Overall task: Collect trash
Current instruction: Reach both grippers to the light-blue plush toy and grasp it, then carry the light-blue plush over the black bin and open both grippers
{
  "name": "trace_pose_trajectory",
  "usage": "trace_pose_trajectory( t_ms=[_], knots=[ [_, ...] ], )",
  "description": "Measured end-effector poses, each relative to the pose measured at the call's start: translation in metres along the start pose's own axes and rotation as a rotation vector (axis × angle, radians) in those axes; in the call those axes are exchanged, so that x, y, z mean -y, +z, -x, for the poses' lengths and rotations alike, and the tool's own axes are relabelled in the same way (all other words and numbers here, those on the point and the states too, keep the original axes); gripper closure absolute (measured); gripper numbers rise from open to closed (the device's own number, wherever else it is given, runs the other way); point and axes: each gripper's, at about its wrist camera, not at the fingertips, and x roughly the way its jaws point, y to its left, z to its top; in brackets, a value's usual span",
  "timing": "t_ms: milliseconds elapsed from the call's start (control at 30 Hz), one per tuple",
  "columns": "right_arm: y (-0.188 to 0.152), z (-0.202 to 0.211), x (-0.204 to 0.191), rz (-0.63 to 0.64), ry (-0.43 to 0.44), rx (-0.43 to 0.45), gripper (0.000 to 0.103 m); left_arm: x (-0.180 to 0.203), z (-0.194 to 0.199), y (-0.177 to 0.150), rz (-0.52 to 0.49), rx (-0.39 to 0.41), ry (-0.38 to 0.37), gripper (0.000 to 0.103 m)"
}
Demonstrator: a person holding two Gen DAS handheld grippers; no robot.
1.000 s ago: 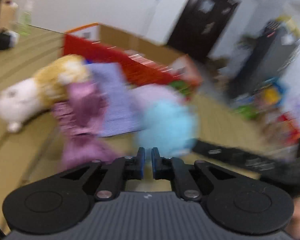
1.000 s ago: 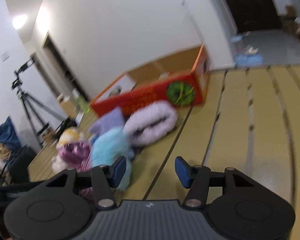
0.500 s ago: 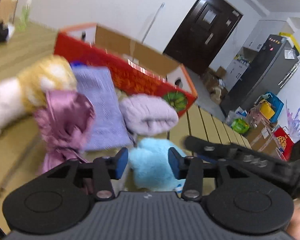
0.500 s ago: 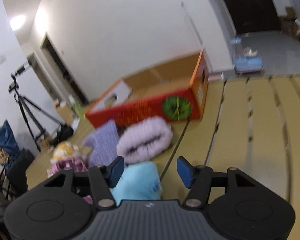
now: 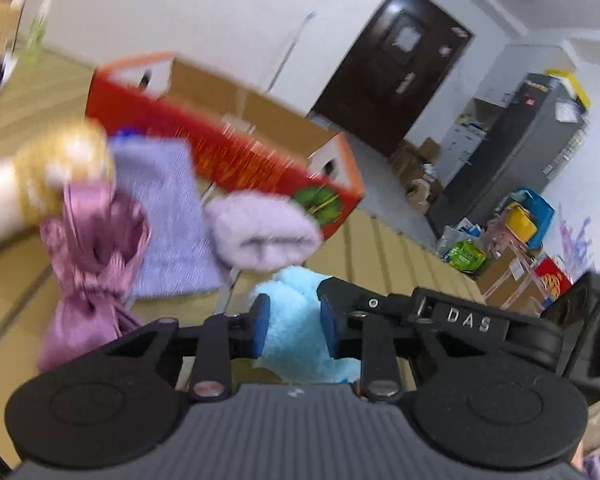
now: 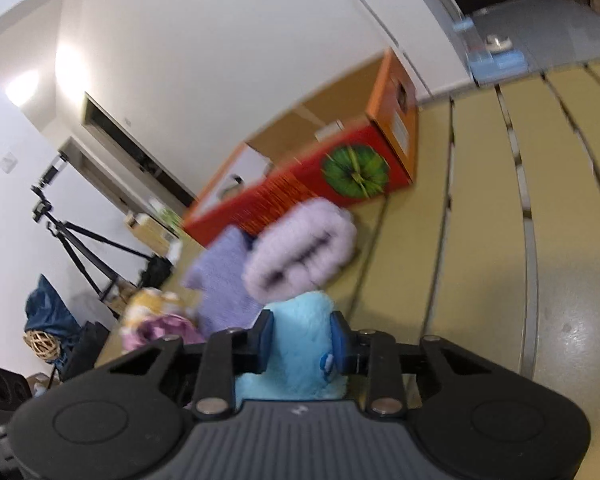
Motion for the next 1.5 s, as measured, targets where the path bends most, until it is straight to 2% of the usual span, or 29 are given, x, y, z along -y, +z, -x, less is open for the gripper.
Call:
trace_pose_trajectory(
  t_ms=[100, 200, 367, 500, 667, 800, 933, 967, 1033, 1067, 1100, 1167, 1233, 1333, 1433, 1500],
  knots=[
    [0.001, 0.024, -0.026, 0.028, 0.026, 0.040, 0.074, 0.003, 0.038, 0.010, 0.019, 0.044, -0.025, 0.076],
    [-0.005, 0.046, -0.061, 0.053, 0.065, 0.061, 0.074, -0.001, 0.082, 0.014, 0.033, 0.090, -0.018, 0.076],
    [-0.047, 0.062, -0.139, 0.144, 0.152, 0.053, 0.075, -0.040, 0.180, -0.003, 0.087, 0.172, 0.021, 0.076],
    [-0.103, 0.039, -0.198, 0.200, 0.247, -0.027, 0.075, -0.096, 0.252, -0.036, 0.153, 0.212, 0.114, 0.076],
    [-0.186, -0.022, -0.251, 0.235, 0.303, -0.236, 0.075, -0.184, 0.307, -0.092, 0.279, 0.162, 0.231, 0.076],
    [-0.250, -0.071, -0.278, 0.298, 0.263, -0.383, 0.075, -0.245, 0.310, -0.131, 0.423, 0.098, 0.298, 0.076],
    [-0.288, -0.120, -0.278, 0.341, 0.194, -0.502, 0.075, -0.296, 0.288, -0.153, 0.529, 0.004, 0.321, 0.076],
    [-0.296, -0.133, -0.273, 0.334, 0.175, -0.539, 0.075, -0.304, 0.280, -0.157, 0.522, -0.032, 0.340, 0.075],
    [-0.318, -0.156, -0.260, 0.354, 0.115, -0.628, 0.071, -0.309, 0.260, -0.163, 0.403, -0.129, 0.464, 0.064],
    [-0.331, -0.169, -0.254, 0.405, 0.076, -0.679, 0.070, -0.311, 0.248, -0.167, 0.349, -0.200, 0.547, 0.064],
    [-0.344, -0.178, -0.245, 0.446, 0.017, -0.705, 0.070, -0.315, 0.241, -0.170, 0.323, -0.246, 0.582, 0.064],
    [-0.358, -0.189, -0.232, 0.489, -0.064, -0.742, 0.069, -0.324, 0.237, -0.174, 0.337, -0.282, 0.579, 0.064],
    [-0.359, -0.191, -0.229, 0.470, -0.045, -0.775, 0.069, -0.328, 0.238, -0.171, 0.361, -0.282, 0.574, 0.060],
    [-0.356, -0.183, -0.241, 0.525, -0.031, -0.752, 0.061, -0.321, 0.241, -0.165, 0.336, -0.256, 0.583, 0.048],
    [-0.356, -0.177, -0.250, 0.604, -0.036, -0.745, 0.049, -0.313, 0.237, -0.168, 0.296, -0.256, 0.599, 0.044],
    [-0.360, -0.174, -0.252, 0.636, -0.042, -0.768, 0.049, -0.314, 0.235, -0.171, 0.287, -0.272, 0.615, 0.044]
  ],
)
